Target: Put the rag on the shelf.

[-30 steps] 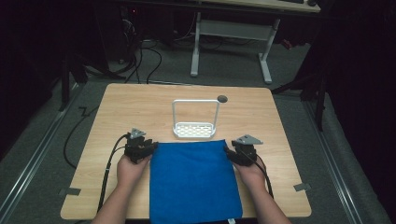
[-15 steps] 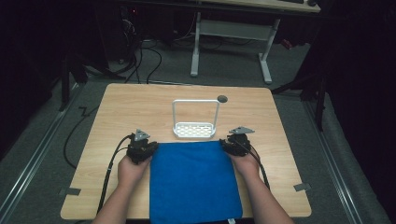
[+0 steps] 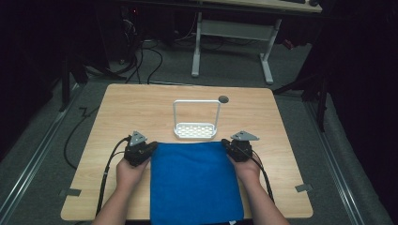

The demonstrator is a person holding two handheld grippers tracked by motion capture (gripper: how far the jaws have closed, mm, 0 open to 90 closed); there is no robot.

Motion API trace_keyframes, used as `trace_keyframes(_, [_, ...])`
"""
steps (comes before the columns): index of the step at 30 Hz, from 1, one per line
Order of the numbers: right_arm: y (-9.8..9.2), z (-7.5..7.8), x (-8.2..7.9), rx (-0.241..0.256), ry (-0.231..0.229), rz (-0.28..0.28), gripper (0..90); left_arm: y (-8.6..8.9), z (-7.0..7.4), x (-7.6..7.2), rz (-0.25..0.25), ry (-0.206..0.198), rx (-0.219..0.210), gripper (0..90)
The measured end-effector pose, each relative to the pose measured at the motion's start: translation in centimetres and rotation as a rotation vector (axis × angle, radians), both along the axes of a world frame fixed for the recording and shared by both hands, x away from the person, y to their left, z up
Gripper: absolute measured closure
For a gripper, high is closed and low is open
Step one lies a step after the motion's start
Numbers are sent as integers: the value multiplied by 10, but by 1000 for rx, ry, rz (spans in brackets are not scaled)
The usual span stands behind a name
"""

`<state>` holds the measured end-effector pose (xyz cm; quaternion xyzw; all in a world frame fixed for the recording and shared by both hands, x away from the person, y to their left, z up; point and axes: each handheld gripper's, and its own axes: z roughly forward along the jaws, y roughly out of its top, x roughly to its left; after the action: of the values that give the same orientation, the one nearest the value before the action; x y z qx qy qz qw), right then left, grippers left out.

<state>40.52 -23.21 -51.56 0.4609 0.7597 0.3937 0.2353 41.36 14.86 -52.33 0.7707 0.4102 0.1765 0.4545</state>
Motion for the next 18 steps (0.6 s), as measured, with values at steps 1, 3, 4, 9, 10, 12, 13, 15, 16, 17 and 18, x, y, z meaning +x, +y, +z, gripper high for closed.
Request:
trace_keyframes(1, [0,4,-7,4,-29,8,889,1,3,-3,4,-19,-6,878])
trace_keyframes(3, [0,11,-16,13,-78,22,888,1,12,-11,6,-68,-20,878])
trace_keyframes(4, [0,11,-16,13,-78,22,888,1,12,-11,6,-68,-20,878])
trace_keyframes(9, [-2,23,-31,59,-140,38,888,-4,29,-29,24,-169,-37,876])
trace_keyframes(10, [-2,27,-36,57,-170,41,889,-5,31,-32,24,-186,-40,876])
trace_keyframes(12, [-3,29,-37,62,-182,41,888,-7,35,-36,25,-208,-47,875])
trace_keyframes(13, [-3,32,-39,70,-203,38,889,-7,38,-39,24,-223,-52,875])
trace_keyframes(15, [-3,35,-41,75,-215,40,889,-7,41,-42,27,-242,-63,875])
trace_keyframes(16, [-3,37,-42,76,-227,40,889,-7,41,-42,27,-242,-63,875])
trace_keyframes(17, [-3,37,-42,76,-227,40,889,-7,43,-44,29,-252,-66,875])
trace_keyframes(18, [-2,39,-43,74,-237,39,889,-7,45,-46,30,-265,-71,875])
